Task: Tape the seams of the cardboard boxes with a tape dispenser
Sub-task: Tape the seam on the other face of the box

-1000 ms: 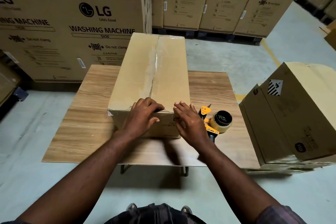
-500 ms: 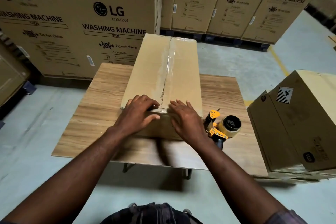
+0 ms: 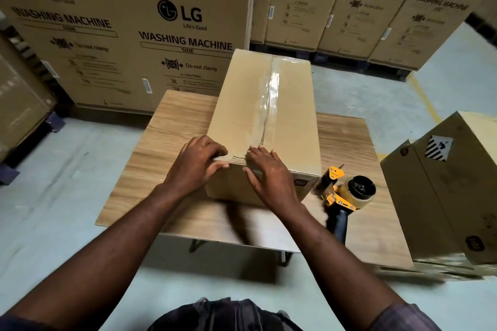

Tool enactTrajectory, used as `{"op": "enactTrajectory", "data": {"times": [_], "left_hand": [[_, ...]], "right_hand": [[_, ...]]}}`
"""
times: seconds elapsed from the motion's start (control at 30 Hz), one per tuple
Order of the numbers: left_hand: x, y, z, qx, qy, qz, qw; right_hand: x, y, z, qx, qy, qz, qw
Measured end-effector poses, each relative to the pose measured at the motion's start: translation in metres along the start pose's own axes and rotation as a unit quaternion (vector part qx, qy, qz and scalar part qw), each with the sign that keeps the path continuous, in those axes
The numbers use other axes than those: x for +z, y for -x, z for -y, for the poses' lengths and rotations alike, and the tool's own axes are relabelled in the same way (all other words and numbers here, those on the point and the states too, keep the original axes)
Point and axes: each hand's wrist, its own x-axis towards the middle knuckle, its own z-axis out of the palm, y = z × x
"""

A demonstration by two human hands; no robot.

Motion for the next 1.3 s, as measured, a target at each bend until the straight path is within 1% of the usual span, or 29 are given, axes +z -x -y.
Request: {"op": "enactTrajectory", "data": {"times": [0.1,0.2,0.27,0.4,0.47,0.53,0.57,0.63,0.67,0.7,0.73,0.8,0.87,0.93,0.97,1.03,1.07,1.1,1.13,1.2,1.23,1.27,1.3], "left_hand": [[-0.002,0.007,0.015,-0.005,0.058,0.007,0.998],[0.0,0.011,0.016,-0.031,0.109,-0.002,0.994],[0.001,0.012,0.013,-0.068,0.154,-0.029,0.985],[0.007,0.018,-0.002,-0.16,0.219,-0.118,0.955],[0.014,0.021,-0.01,-0.233,0.25,-0.168,0.925],[0.023,0.022,-0.016,-0.297,0.294,-0.211,0.884],[0.028,0.022,-0.017,-0.324,0.329,-0.228,0.858],[0.037,0.023,-0.021,-0.386,0.415,-0.237,0.789],[0.039,0.024,-0.024,-0.411,0.437,-0.228,0.767],[0.041,0.027,-0.025,-0.422,0.439,-0.219,0.762],[0.043,0.031,-0.024,-0.421,0.421,-0.214,0.775],[0.045,0.038,-0.02,-0.397,0.378,-0.202,0.812],[0.046,0.044,-0.017,-0.385,0.33,-0.165,0.846],[0.049,0.049,-0.014,-0.364,0.302,-0.128,0.872],[0.053,0.053,-0.01,-0.356,0.303,-0.11,0.877],[0.058,0.059,0.0,-0.351,0.306,-0.05,0.883],[0.059,0.062,0.005,-0.354,0.295,-0.017,0.887],[0.059,0.065,0.01,-0.364,0.29,0.001,0.885],[0.058,0.067,0.013,-0.382,0.294,-0.006,0.876],[0.048,0.067,0.011,-0.395,0.307,-0.071,0.863],[0.042,0.065,0.009,-0.379,0.306,-0.096,0.868],[0.038,0.064,0.008,-0.349,0.296,-0.096,0.884],[0.037,0.063,0.008,-0.31,0.282,-0.074,0.905]], "right_hand": [[0.008,0.001,0.005,0.008,0.014,0.004,1.0],[0.009,0.007,0.011,0.03,0.042,0.007,0.999],[0.01,0.002,0.021,0.035,0.044,0.014,0.998],[0.011,-0.023,0.046,0.034,-0.023,0.038,0.998],[0.016,-0.033,0.058,0.053,-0.053,0.067,0.995],[0.025,-0.035,0.068,0.064,-0.047,0.079,0.994],[0.03,-0.036,0.071,0.071,-0.037,0.075,0.994],[0.036,-0.037,0.074,0.095,-0.035,0.056,0.993],[0.038,-0.038,0.075,0.105,-0.033,0.05,0.993],[0.039,-0.039,0.075,0.109,-0.02,0.047,0.993],[0.042,-0.04,0.077,0.109,0.003,0.047,0.993],[0.046,-0.041,0.081,0.117,0.046,0.049,0.991],[0.05,-0.043,0.086,0.135,0.075,0.051,0.987],[0.053,-0.043,0.089,0.126,0.119,0.058,0.983],[0.054,-0.041,0.089,0.117,0.138,0.062,0.981],[0.054,-0.04,0.086,0.103,0.151,0.068,0.981],[0.053,-0.039,0.086,0.095,0.155,0.069,0.981],[0.052,-0.038,0.086,0.088,0.162,0.071,0.98],[0.051,-0.037,0.086,0.083,0.164,0.081,0.98],[0.049,-0.035,0.085,0.082,0.156,0.101,0.979],[0.048,-0.035,0.084,0.08,0.154,0.097,0.98],[0.047,-0.034,0.084,0.076,0.158,0.088,0.981],[0.048,-0.032,0.084,0.074,0.164,0.078,0.981]]}}
